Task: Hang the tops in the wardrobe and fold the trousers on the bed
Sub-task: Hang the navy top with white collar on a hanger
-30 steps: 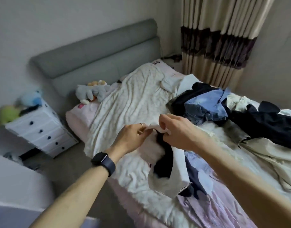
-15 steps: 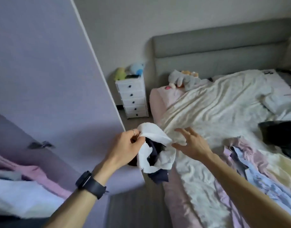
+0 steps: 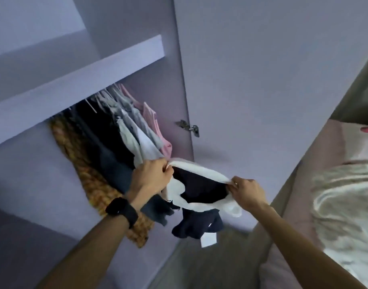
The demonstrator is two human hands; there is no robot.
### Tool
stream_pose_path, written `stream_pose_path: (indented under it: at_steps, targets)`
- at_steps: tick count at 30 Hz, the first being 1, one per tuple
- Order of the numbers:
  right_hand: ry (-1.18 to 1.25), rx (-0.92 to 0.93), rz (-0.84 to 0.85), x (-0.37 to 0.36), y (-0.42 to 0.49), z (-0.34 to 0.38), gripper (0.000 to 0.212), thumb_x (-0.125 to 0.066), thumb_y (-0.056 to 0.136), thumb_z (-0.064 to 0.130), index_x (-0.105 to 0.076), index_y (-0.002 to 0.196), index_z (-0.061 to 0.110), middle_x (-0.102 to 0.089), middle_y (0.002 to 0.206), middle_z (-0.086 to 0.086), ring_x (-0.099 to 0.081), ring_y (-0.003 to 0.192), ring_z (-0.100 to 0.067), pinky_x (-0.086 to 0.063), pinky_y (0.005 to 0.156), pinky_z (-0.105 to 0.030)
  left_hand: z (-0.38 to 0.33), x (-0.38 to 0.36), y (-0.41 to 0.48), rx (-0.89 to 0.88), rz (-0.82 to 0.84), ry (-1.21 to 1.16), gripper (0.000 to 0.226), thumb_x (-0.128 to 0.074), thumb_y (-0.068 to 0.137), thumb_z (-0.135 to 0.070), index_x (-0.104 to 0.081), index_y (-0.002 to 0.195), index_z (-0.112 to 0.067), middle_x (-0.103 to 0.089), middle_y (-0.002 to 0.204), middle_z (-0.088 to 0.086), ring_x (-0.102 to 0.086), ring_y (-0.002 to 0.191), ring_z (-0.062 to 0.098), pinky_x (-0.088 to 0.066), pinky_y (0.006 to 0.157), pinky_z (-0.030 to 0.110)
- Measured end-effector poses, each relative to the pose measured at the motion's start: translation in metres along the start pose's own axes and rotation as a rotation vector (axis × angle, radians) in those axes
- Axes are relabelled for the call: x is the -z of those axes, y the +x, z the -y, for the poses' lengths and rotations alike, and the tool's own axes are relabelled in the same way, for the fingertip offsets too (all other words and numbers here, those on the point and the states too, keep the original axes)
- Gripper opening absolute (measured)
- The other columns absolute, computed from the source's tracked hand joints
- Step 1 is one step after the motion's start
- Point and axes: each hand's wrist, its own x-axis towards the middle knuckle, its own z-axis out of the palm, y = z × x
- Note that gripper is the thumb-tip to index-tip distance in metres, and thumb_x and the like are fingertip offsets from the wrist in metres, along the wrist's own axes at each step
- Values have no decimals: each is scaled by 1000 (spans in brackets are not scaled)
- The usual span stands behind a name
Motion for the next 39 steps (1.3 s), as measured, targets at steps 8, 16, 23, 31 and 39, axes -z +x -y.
stream_pose_path:
  at_steps: [8, 16, 23, 31, 39]
  targets:
    - [-209, 252, 21, 35, 67, 68, 36, -47, 95, 26, -59, 129, 29, -67, 114, -14, -64, 102, -41, -52, 81, -39, 88, -4, -26, 141, -37, 168, 22, -58, 92, -35, -67, 92, -16, -64, 103, 0, -66, 83, 28, -49, 64, 33]
    - [-81, 605, 246, 49, 113, 133, 45, -54, 88, 14, -66, 124, 38, -72, 106, -2, -68, 93, -32, -51, 73, -33, 80, 7, -68, 553, -25, 161, 30, -45, 97, -41, -49, 120, -22, -65, 96, -2, -66, 90, 28, -49, 77, 38]
    - [565, 464, 647, 50, 101, 173, 24, -62, 90, 4, -73, 95, 26, -75, 76, -6, -69, 63, -20, -60, 65, -34, 77, 19, -124, 836, -28, -228, 25, -42, 89, -56, -61, 100, -46, -72, 97, -1, -68, 91, 25, -57, 84, 38]
    - [165, 970, 565, 51, 78, 213, 18, -72, 90, 23, -68, 72, 21, -71, 62, 9, -70, 63, -11, -53, 66, -28, 70, 51, -195, 827, -90, -1238, 56, -82, 81, -46, -66, 125, -15, -73, 118, 3, -69, 111, 19, -54, 92, 33]
    - [334, 1337, 350, 18, 25, 256, 12, -72, 91, 38, -70, 93, 27, -54, 104, 5, -51, 98, -11, -41, 91, -28, 86, 49, -239, 834, -492, -733, 26, -76, 82, -44, -70, 96, -23, -66, 89, -5, -61, 82, 9, -46, 77, 22]
